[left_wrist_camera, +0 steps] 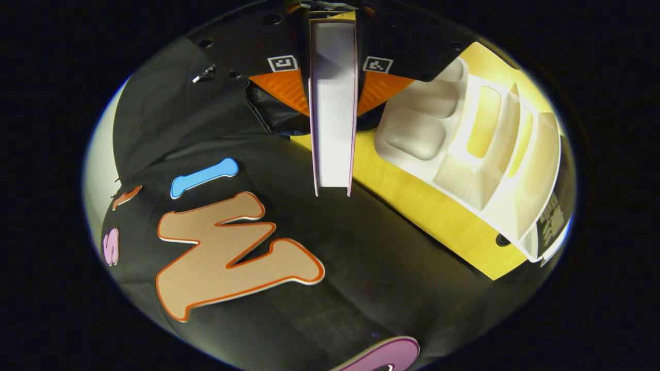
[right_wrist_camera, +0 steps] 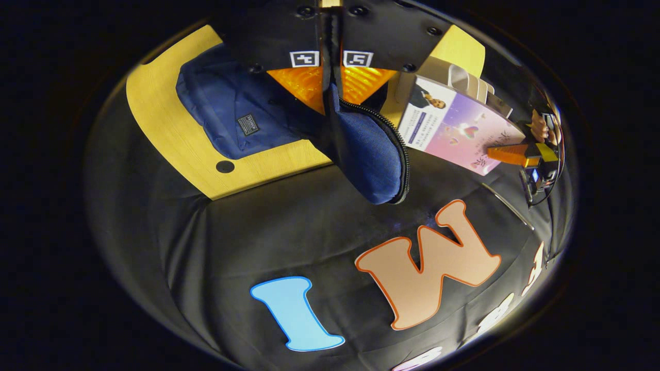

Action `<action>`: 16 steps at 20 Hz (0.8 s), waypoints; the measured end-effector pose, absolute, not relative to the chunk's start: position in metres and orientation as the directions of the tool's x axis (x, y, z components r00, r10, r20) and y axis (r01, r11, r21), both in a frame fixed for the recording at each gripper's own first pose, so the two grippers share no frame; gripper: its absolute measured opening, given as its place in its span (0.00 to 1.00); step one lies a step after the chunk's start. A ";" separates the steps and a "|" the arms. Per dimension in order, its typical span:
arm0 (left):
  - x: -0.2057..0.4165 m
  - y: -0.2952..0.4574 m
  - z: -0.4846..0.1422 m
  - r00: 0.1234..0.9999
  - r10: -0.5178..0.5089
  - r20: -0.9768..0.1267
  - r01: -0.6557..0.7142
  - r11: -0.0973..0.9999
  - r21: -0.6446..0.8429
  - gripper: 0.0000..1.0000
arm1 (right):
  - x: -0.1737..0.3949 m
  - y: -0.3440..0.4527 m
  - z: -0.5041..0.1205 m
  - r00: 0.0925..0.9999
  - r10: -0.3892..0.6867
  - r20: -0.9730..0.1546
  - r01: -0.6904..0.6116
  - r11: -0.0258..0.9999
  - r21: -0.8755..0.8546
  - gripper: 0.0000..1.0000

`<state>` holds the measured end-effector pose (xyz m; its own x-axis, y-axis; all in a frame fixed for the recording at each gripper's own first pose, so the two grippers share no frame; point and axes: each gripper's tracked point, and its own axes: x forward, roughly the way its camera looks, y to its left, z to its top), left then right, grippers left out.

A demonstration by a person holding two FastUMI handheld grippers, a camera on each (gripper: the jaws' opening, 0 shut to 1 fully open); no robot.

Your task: Open the schoolbag, grab two books from the bookshelf and put them into the schoolbag.

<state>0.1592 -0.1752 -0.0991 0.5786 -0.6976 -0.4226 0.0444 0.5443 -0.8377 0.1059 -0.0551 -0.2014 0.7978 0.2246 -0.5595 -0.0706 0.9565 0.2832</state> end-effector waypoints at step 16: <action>0.167 -0.269 -0.167 0.505 -0.744 -0.438 0.013 0.514 -0.858 0.32 | 0.115 -0.065 -0.186 0.809 0.252 -0.531 -0.048 0.929 0.368 0.03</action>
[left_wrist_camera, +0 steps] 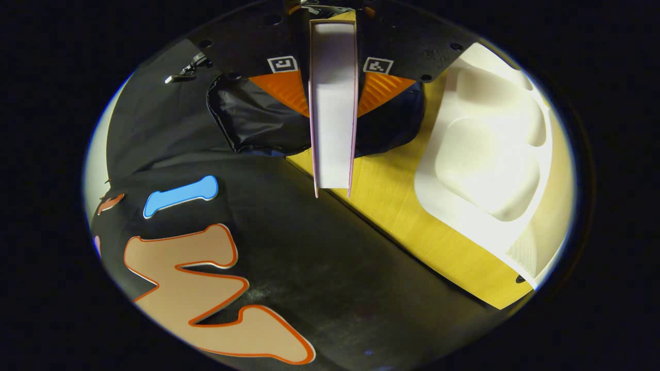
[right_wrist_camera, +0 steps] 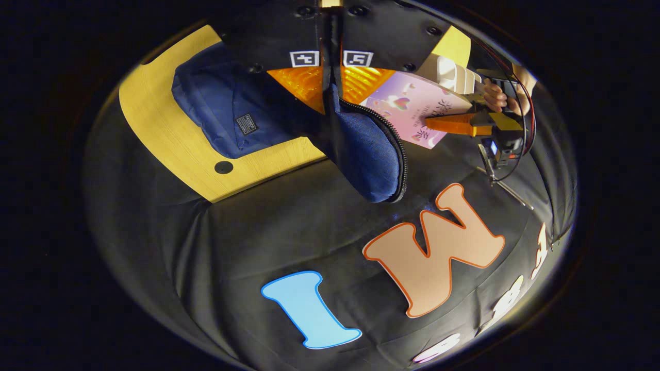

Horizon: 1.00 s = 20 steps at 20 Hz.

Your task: Open the schoolbag, grab two books from the bookshelf and put them into the schoolbag.

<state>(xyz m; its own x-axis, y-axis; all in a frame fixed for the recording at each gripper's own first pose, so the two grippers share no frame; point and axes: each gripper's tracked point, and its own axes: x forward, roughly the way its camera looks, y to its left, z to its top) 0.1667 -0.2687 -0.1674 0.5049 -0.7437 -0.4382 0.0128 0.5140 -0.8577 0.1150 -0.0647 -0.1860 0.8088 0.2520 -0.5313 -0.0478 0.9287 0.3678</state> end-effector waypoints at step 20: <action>0.154 -0.363 -0.207 0.459 -0.817 -0.349 -0.019 0.384 -0.923 0.31 | 0.125 -0.077 -0.170 0.834 0.295 -0.467 -0.045 0.879 0.474 0.03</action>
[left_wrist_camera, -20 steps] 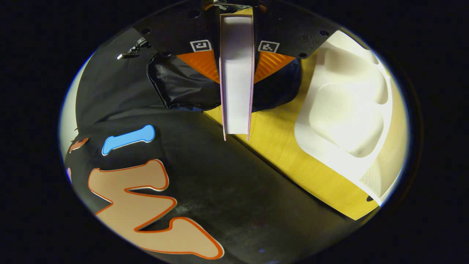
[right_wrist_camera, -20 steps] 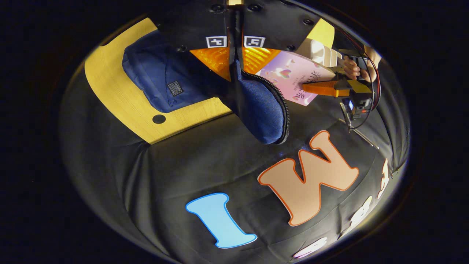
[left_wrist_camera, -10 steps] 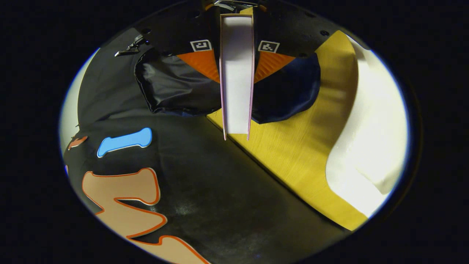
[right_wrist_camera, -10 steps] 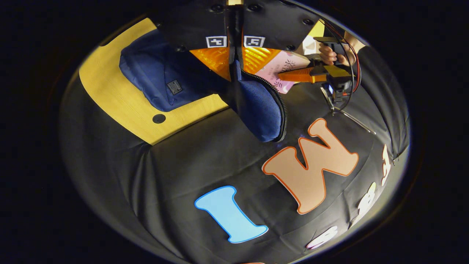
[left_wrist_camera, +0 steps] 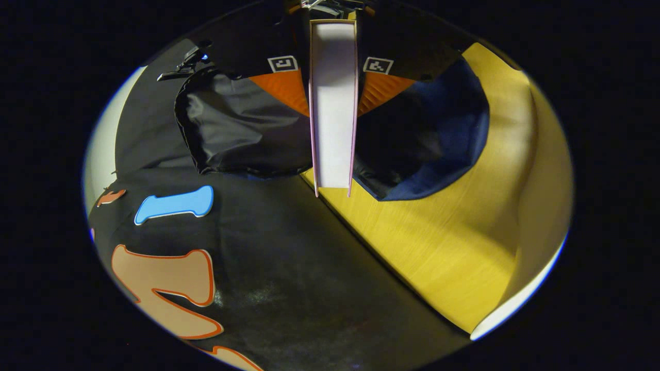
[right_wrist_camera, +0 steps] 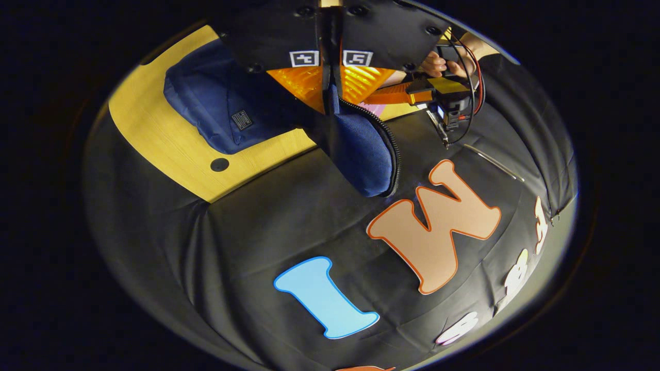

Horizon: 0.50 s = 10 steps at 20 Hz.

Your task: Open the schoolbag, grab two books from the bookshelf and put them into the schoolbag.

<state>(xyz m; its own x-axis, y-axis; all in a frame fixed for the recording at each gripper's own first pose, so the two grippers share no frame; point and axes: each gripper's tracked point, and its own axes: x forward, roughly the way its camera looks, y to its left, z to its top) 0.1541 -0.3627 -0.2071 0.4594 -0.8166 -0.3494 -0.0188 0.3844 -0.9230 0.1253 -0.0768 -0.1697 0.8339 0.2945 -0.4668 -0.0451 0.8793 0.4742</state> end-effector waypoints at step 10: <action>0.140 -0.394 -0.235 0.436 -0.834 -0.339 -0.066 0.346 -0.936 0.32 | 0.128 -0.078 -0.169 0.835 0.307 -0.456 -0.050 0.868 0.493 0.02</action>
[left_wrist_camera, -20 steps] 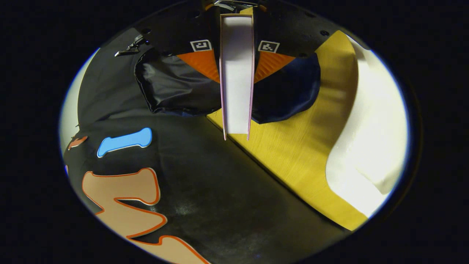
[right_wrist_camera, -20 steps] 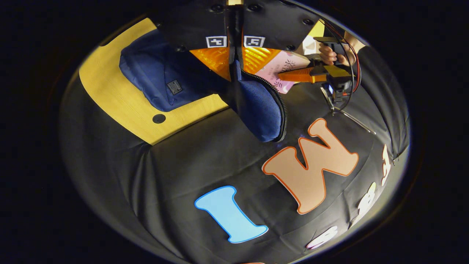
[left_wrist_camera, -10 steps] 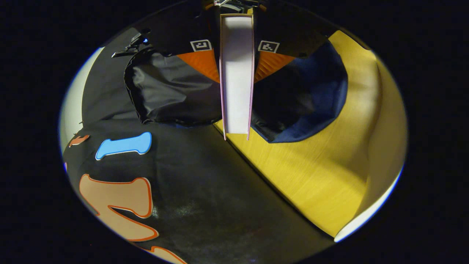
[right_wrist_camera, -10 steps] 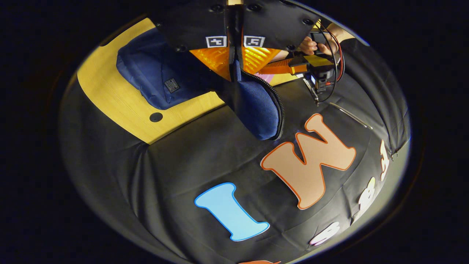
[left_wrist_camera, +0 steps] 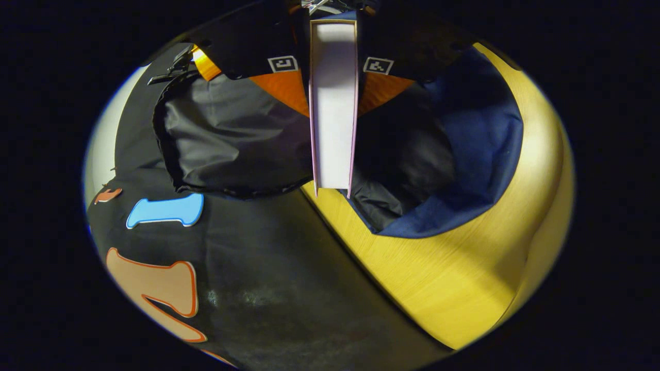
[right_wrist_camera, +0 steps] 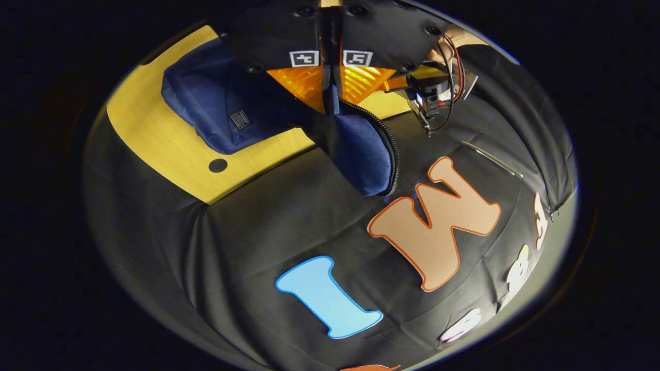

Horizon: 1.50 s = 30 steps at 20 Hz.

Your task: Open the schoolbag, grab two books from the bookshelf and put them into the schoolbag.

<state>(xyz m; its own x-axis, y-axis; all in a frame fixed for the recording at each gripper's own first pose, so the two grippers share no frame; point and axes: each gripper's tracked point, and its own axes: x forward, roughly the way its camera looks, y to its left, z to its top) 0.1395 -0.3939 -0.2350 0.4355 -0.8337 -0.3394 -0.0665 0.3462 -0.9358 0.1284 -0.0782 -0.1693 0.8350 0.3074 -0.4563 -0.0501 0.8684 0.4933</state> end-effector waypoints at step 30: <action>0.114 -0.311 -0.267 0.489 -0.472 -0.734 0.332 0.878 -0.344 0.75 | 0.129 -0.077 -0.182 0.837 0.309 -0.452 -0.041 0.859 0.510 0.02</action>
